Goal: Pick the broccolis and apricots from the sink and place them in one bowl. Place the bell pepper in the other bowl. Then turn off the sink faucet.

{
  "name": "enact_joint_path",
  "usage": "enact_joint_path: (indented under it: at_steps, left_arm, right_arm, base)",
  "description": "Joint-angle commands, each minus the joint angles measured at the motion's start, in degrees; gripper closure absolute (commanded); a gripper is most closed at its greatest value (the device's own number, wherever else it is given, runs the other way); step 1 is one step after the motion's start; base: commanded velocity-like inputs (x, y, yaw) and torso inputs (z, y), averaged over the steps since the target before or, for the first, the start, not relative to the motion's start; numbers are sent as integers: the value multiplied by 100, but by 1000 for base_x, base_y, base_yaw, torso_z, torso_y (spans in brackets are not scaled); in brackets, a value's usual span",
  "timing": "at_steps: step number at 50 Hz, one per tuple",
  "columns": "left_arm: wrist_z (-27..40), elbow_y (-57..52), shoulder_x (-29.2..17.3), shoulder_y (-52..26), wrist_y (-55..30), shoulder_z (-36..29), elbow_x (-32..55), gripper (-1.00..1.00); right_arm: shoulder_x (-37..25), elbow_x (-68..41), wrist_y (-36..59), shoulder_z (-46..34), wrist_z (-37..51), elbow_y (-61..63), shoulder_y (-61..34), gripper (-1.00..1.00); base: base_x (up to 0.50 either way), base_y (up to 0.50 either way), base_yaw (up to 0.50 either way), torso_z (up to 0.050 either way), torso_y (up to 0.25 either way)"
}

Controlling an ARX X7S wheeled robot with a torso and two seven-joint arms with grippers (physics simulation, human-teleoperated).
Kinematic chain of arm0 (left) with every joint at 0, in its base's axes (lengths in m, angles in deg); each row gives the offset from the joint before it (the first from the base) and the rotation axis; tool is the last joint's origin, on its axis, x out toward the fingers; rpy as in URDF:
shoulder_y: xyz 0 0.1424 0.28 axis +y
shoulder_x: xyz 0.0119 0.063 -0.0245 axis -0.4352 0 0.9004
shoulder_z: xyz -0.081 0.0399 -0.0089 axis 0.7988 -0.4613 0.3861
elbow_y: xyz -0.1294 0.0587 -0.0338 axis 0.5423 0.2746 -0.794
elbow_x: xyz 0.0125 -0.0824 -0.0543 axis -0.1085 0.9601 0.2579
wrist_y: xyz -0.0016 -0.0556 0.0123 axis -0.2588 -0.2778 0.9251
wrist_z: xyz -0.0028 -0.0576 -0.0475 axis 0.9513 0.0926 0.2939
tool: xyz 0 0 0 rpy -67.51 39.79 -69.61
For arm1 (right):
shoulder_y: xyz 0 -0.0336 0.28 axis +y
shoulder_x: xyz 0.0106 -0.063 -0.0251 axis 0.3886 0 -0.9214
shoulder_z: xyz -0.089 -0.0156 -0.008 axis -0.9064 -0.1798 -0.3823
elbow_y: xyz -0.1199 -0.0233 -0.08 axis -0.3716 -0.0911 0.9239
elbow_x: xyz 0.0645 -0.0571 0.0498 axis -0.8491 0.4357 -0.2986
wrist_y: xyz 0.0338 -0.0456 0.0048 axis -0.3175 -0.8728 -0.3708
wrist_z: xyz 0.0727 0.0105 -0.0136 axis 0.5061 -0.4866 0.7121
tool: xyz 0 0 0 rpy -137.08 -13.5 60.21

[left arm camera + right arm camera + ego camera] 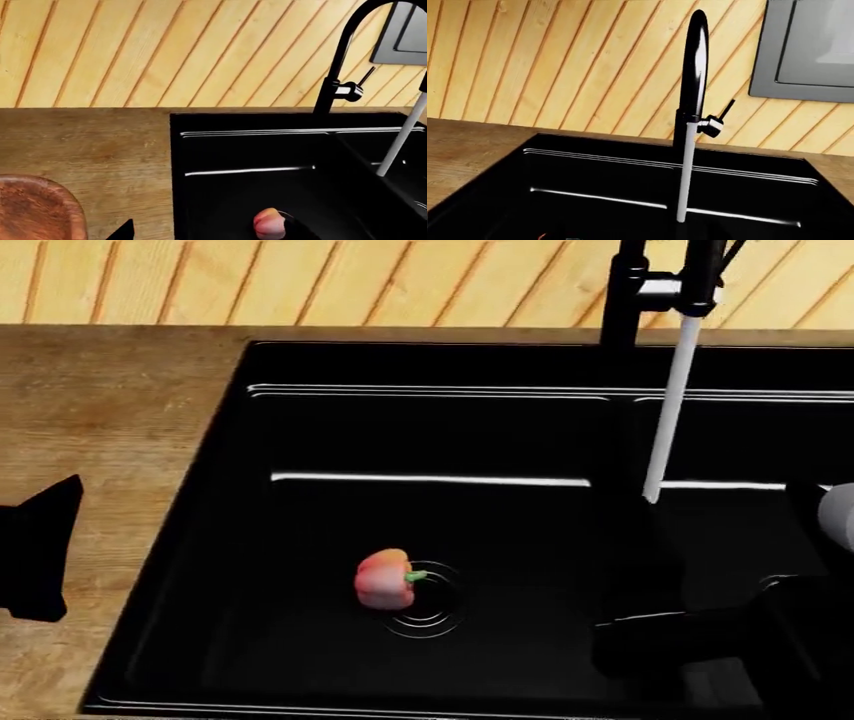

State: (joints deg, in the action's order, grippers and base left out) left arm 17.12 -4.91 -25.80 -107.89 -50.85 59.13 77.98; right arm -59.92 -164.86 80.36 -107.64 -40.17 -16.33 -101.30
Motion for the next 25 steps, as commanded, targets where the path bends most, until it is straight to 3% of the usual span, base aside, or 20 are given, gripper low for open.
enact_joint_path:
  at_steps: [1,11,25]
  left_arm:
    - [-78,21,74,73,88,6,-27,-100]
    - [-131,102,111,39,53,-64,-98,-100]
    - [-174,170,225,-7,38,-171,-221,-100]
  right_arm:
    - [-34,54,-14,88,2,67,49,-100]
    - [-28,159,-56,93,30,96,126,-100]
    - [44,418,-210,54,-34,13,385,-100]
  base:
    - [0,-500,0,0,0]
    - [3,-476,0,0,0]
    - [116,-38,0,0,0]
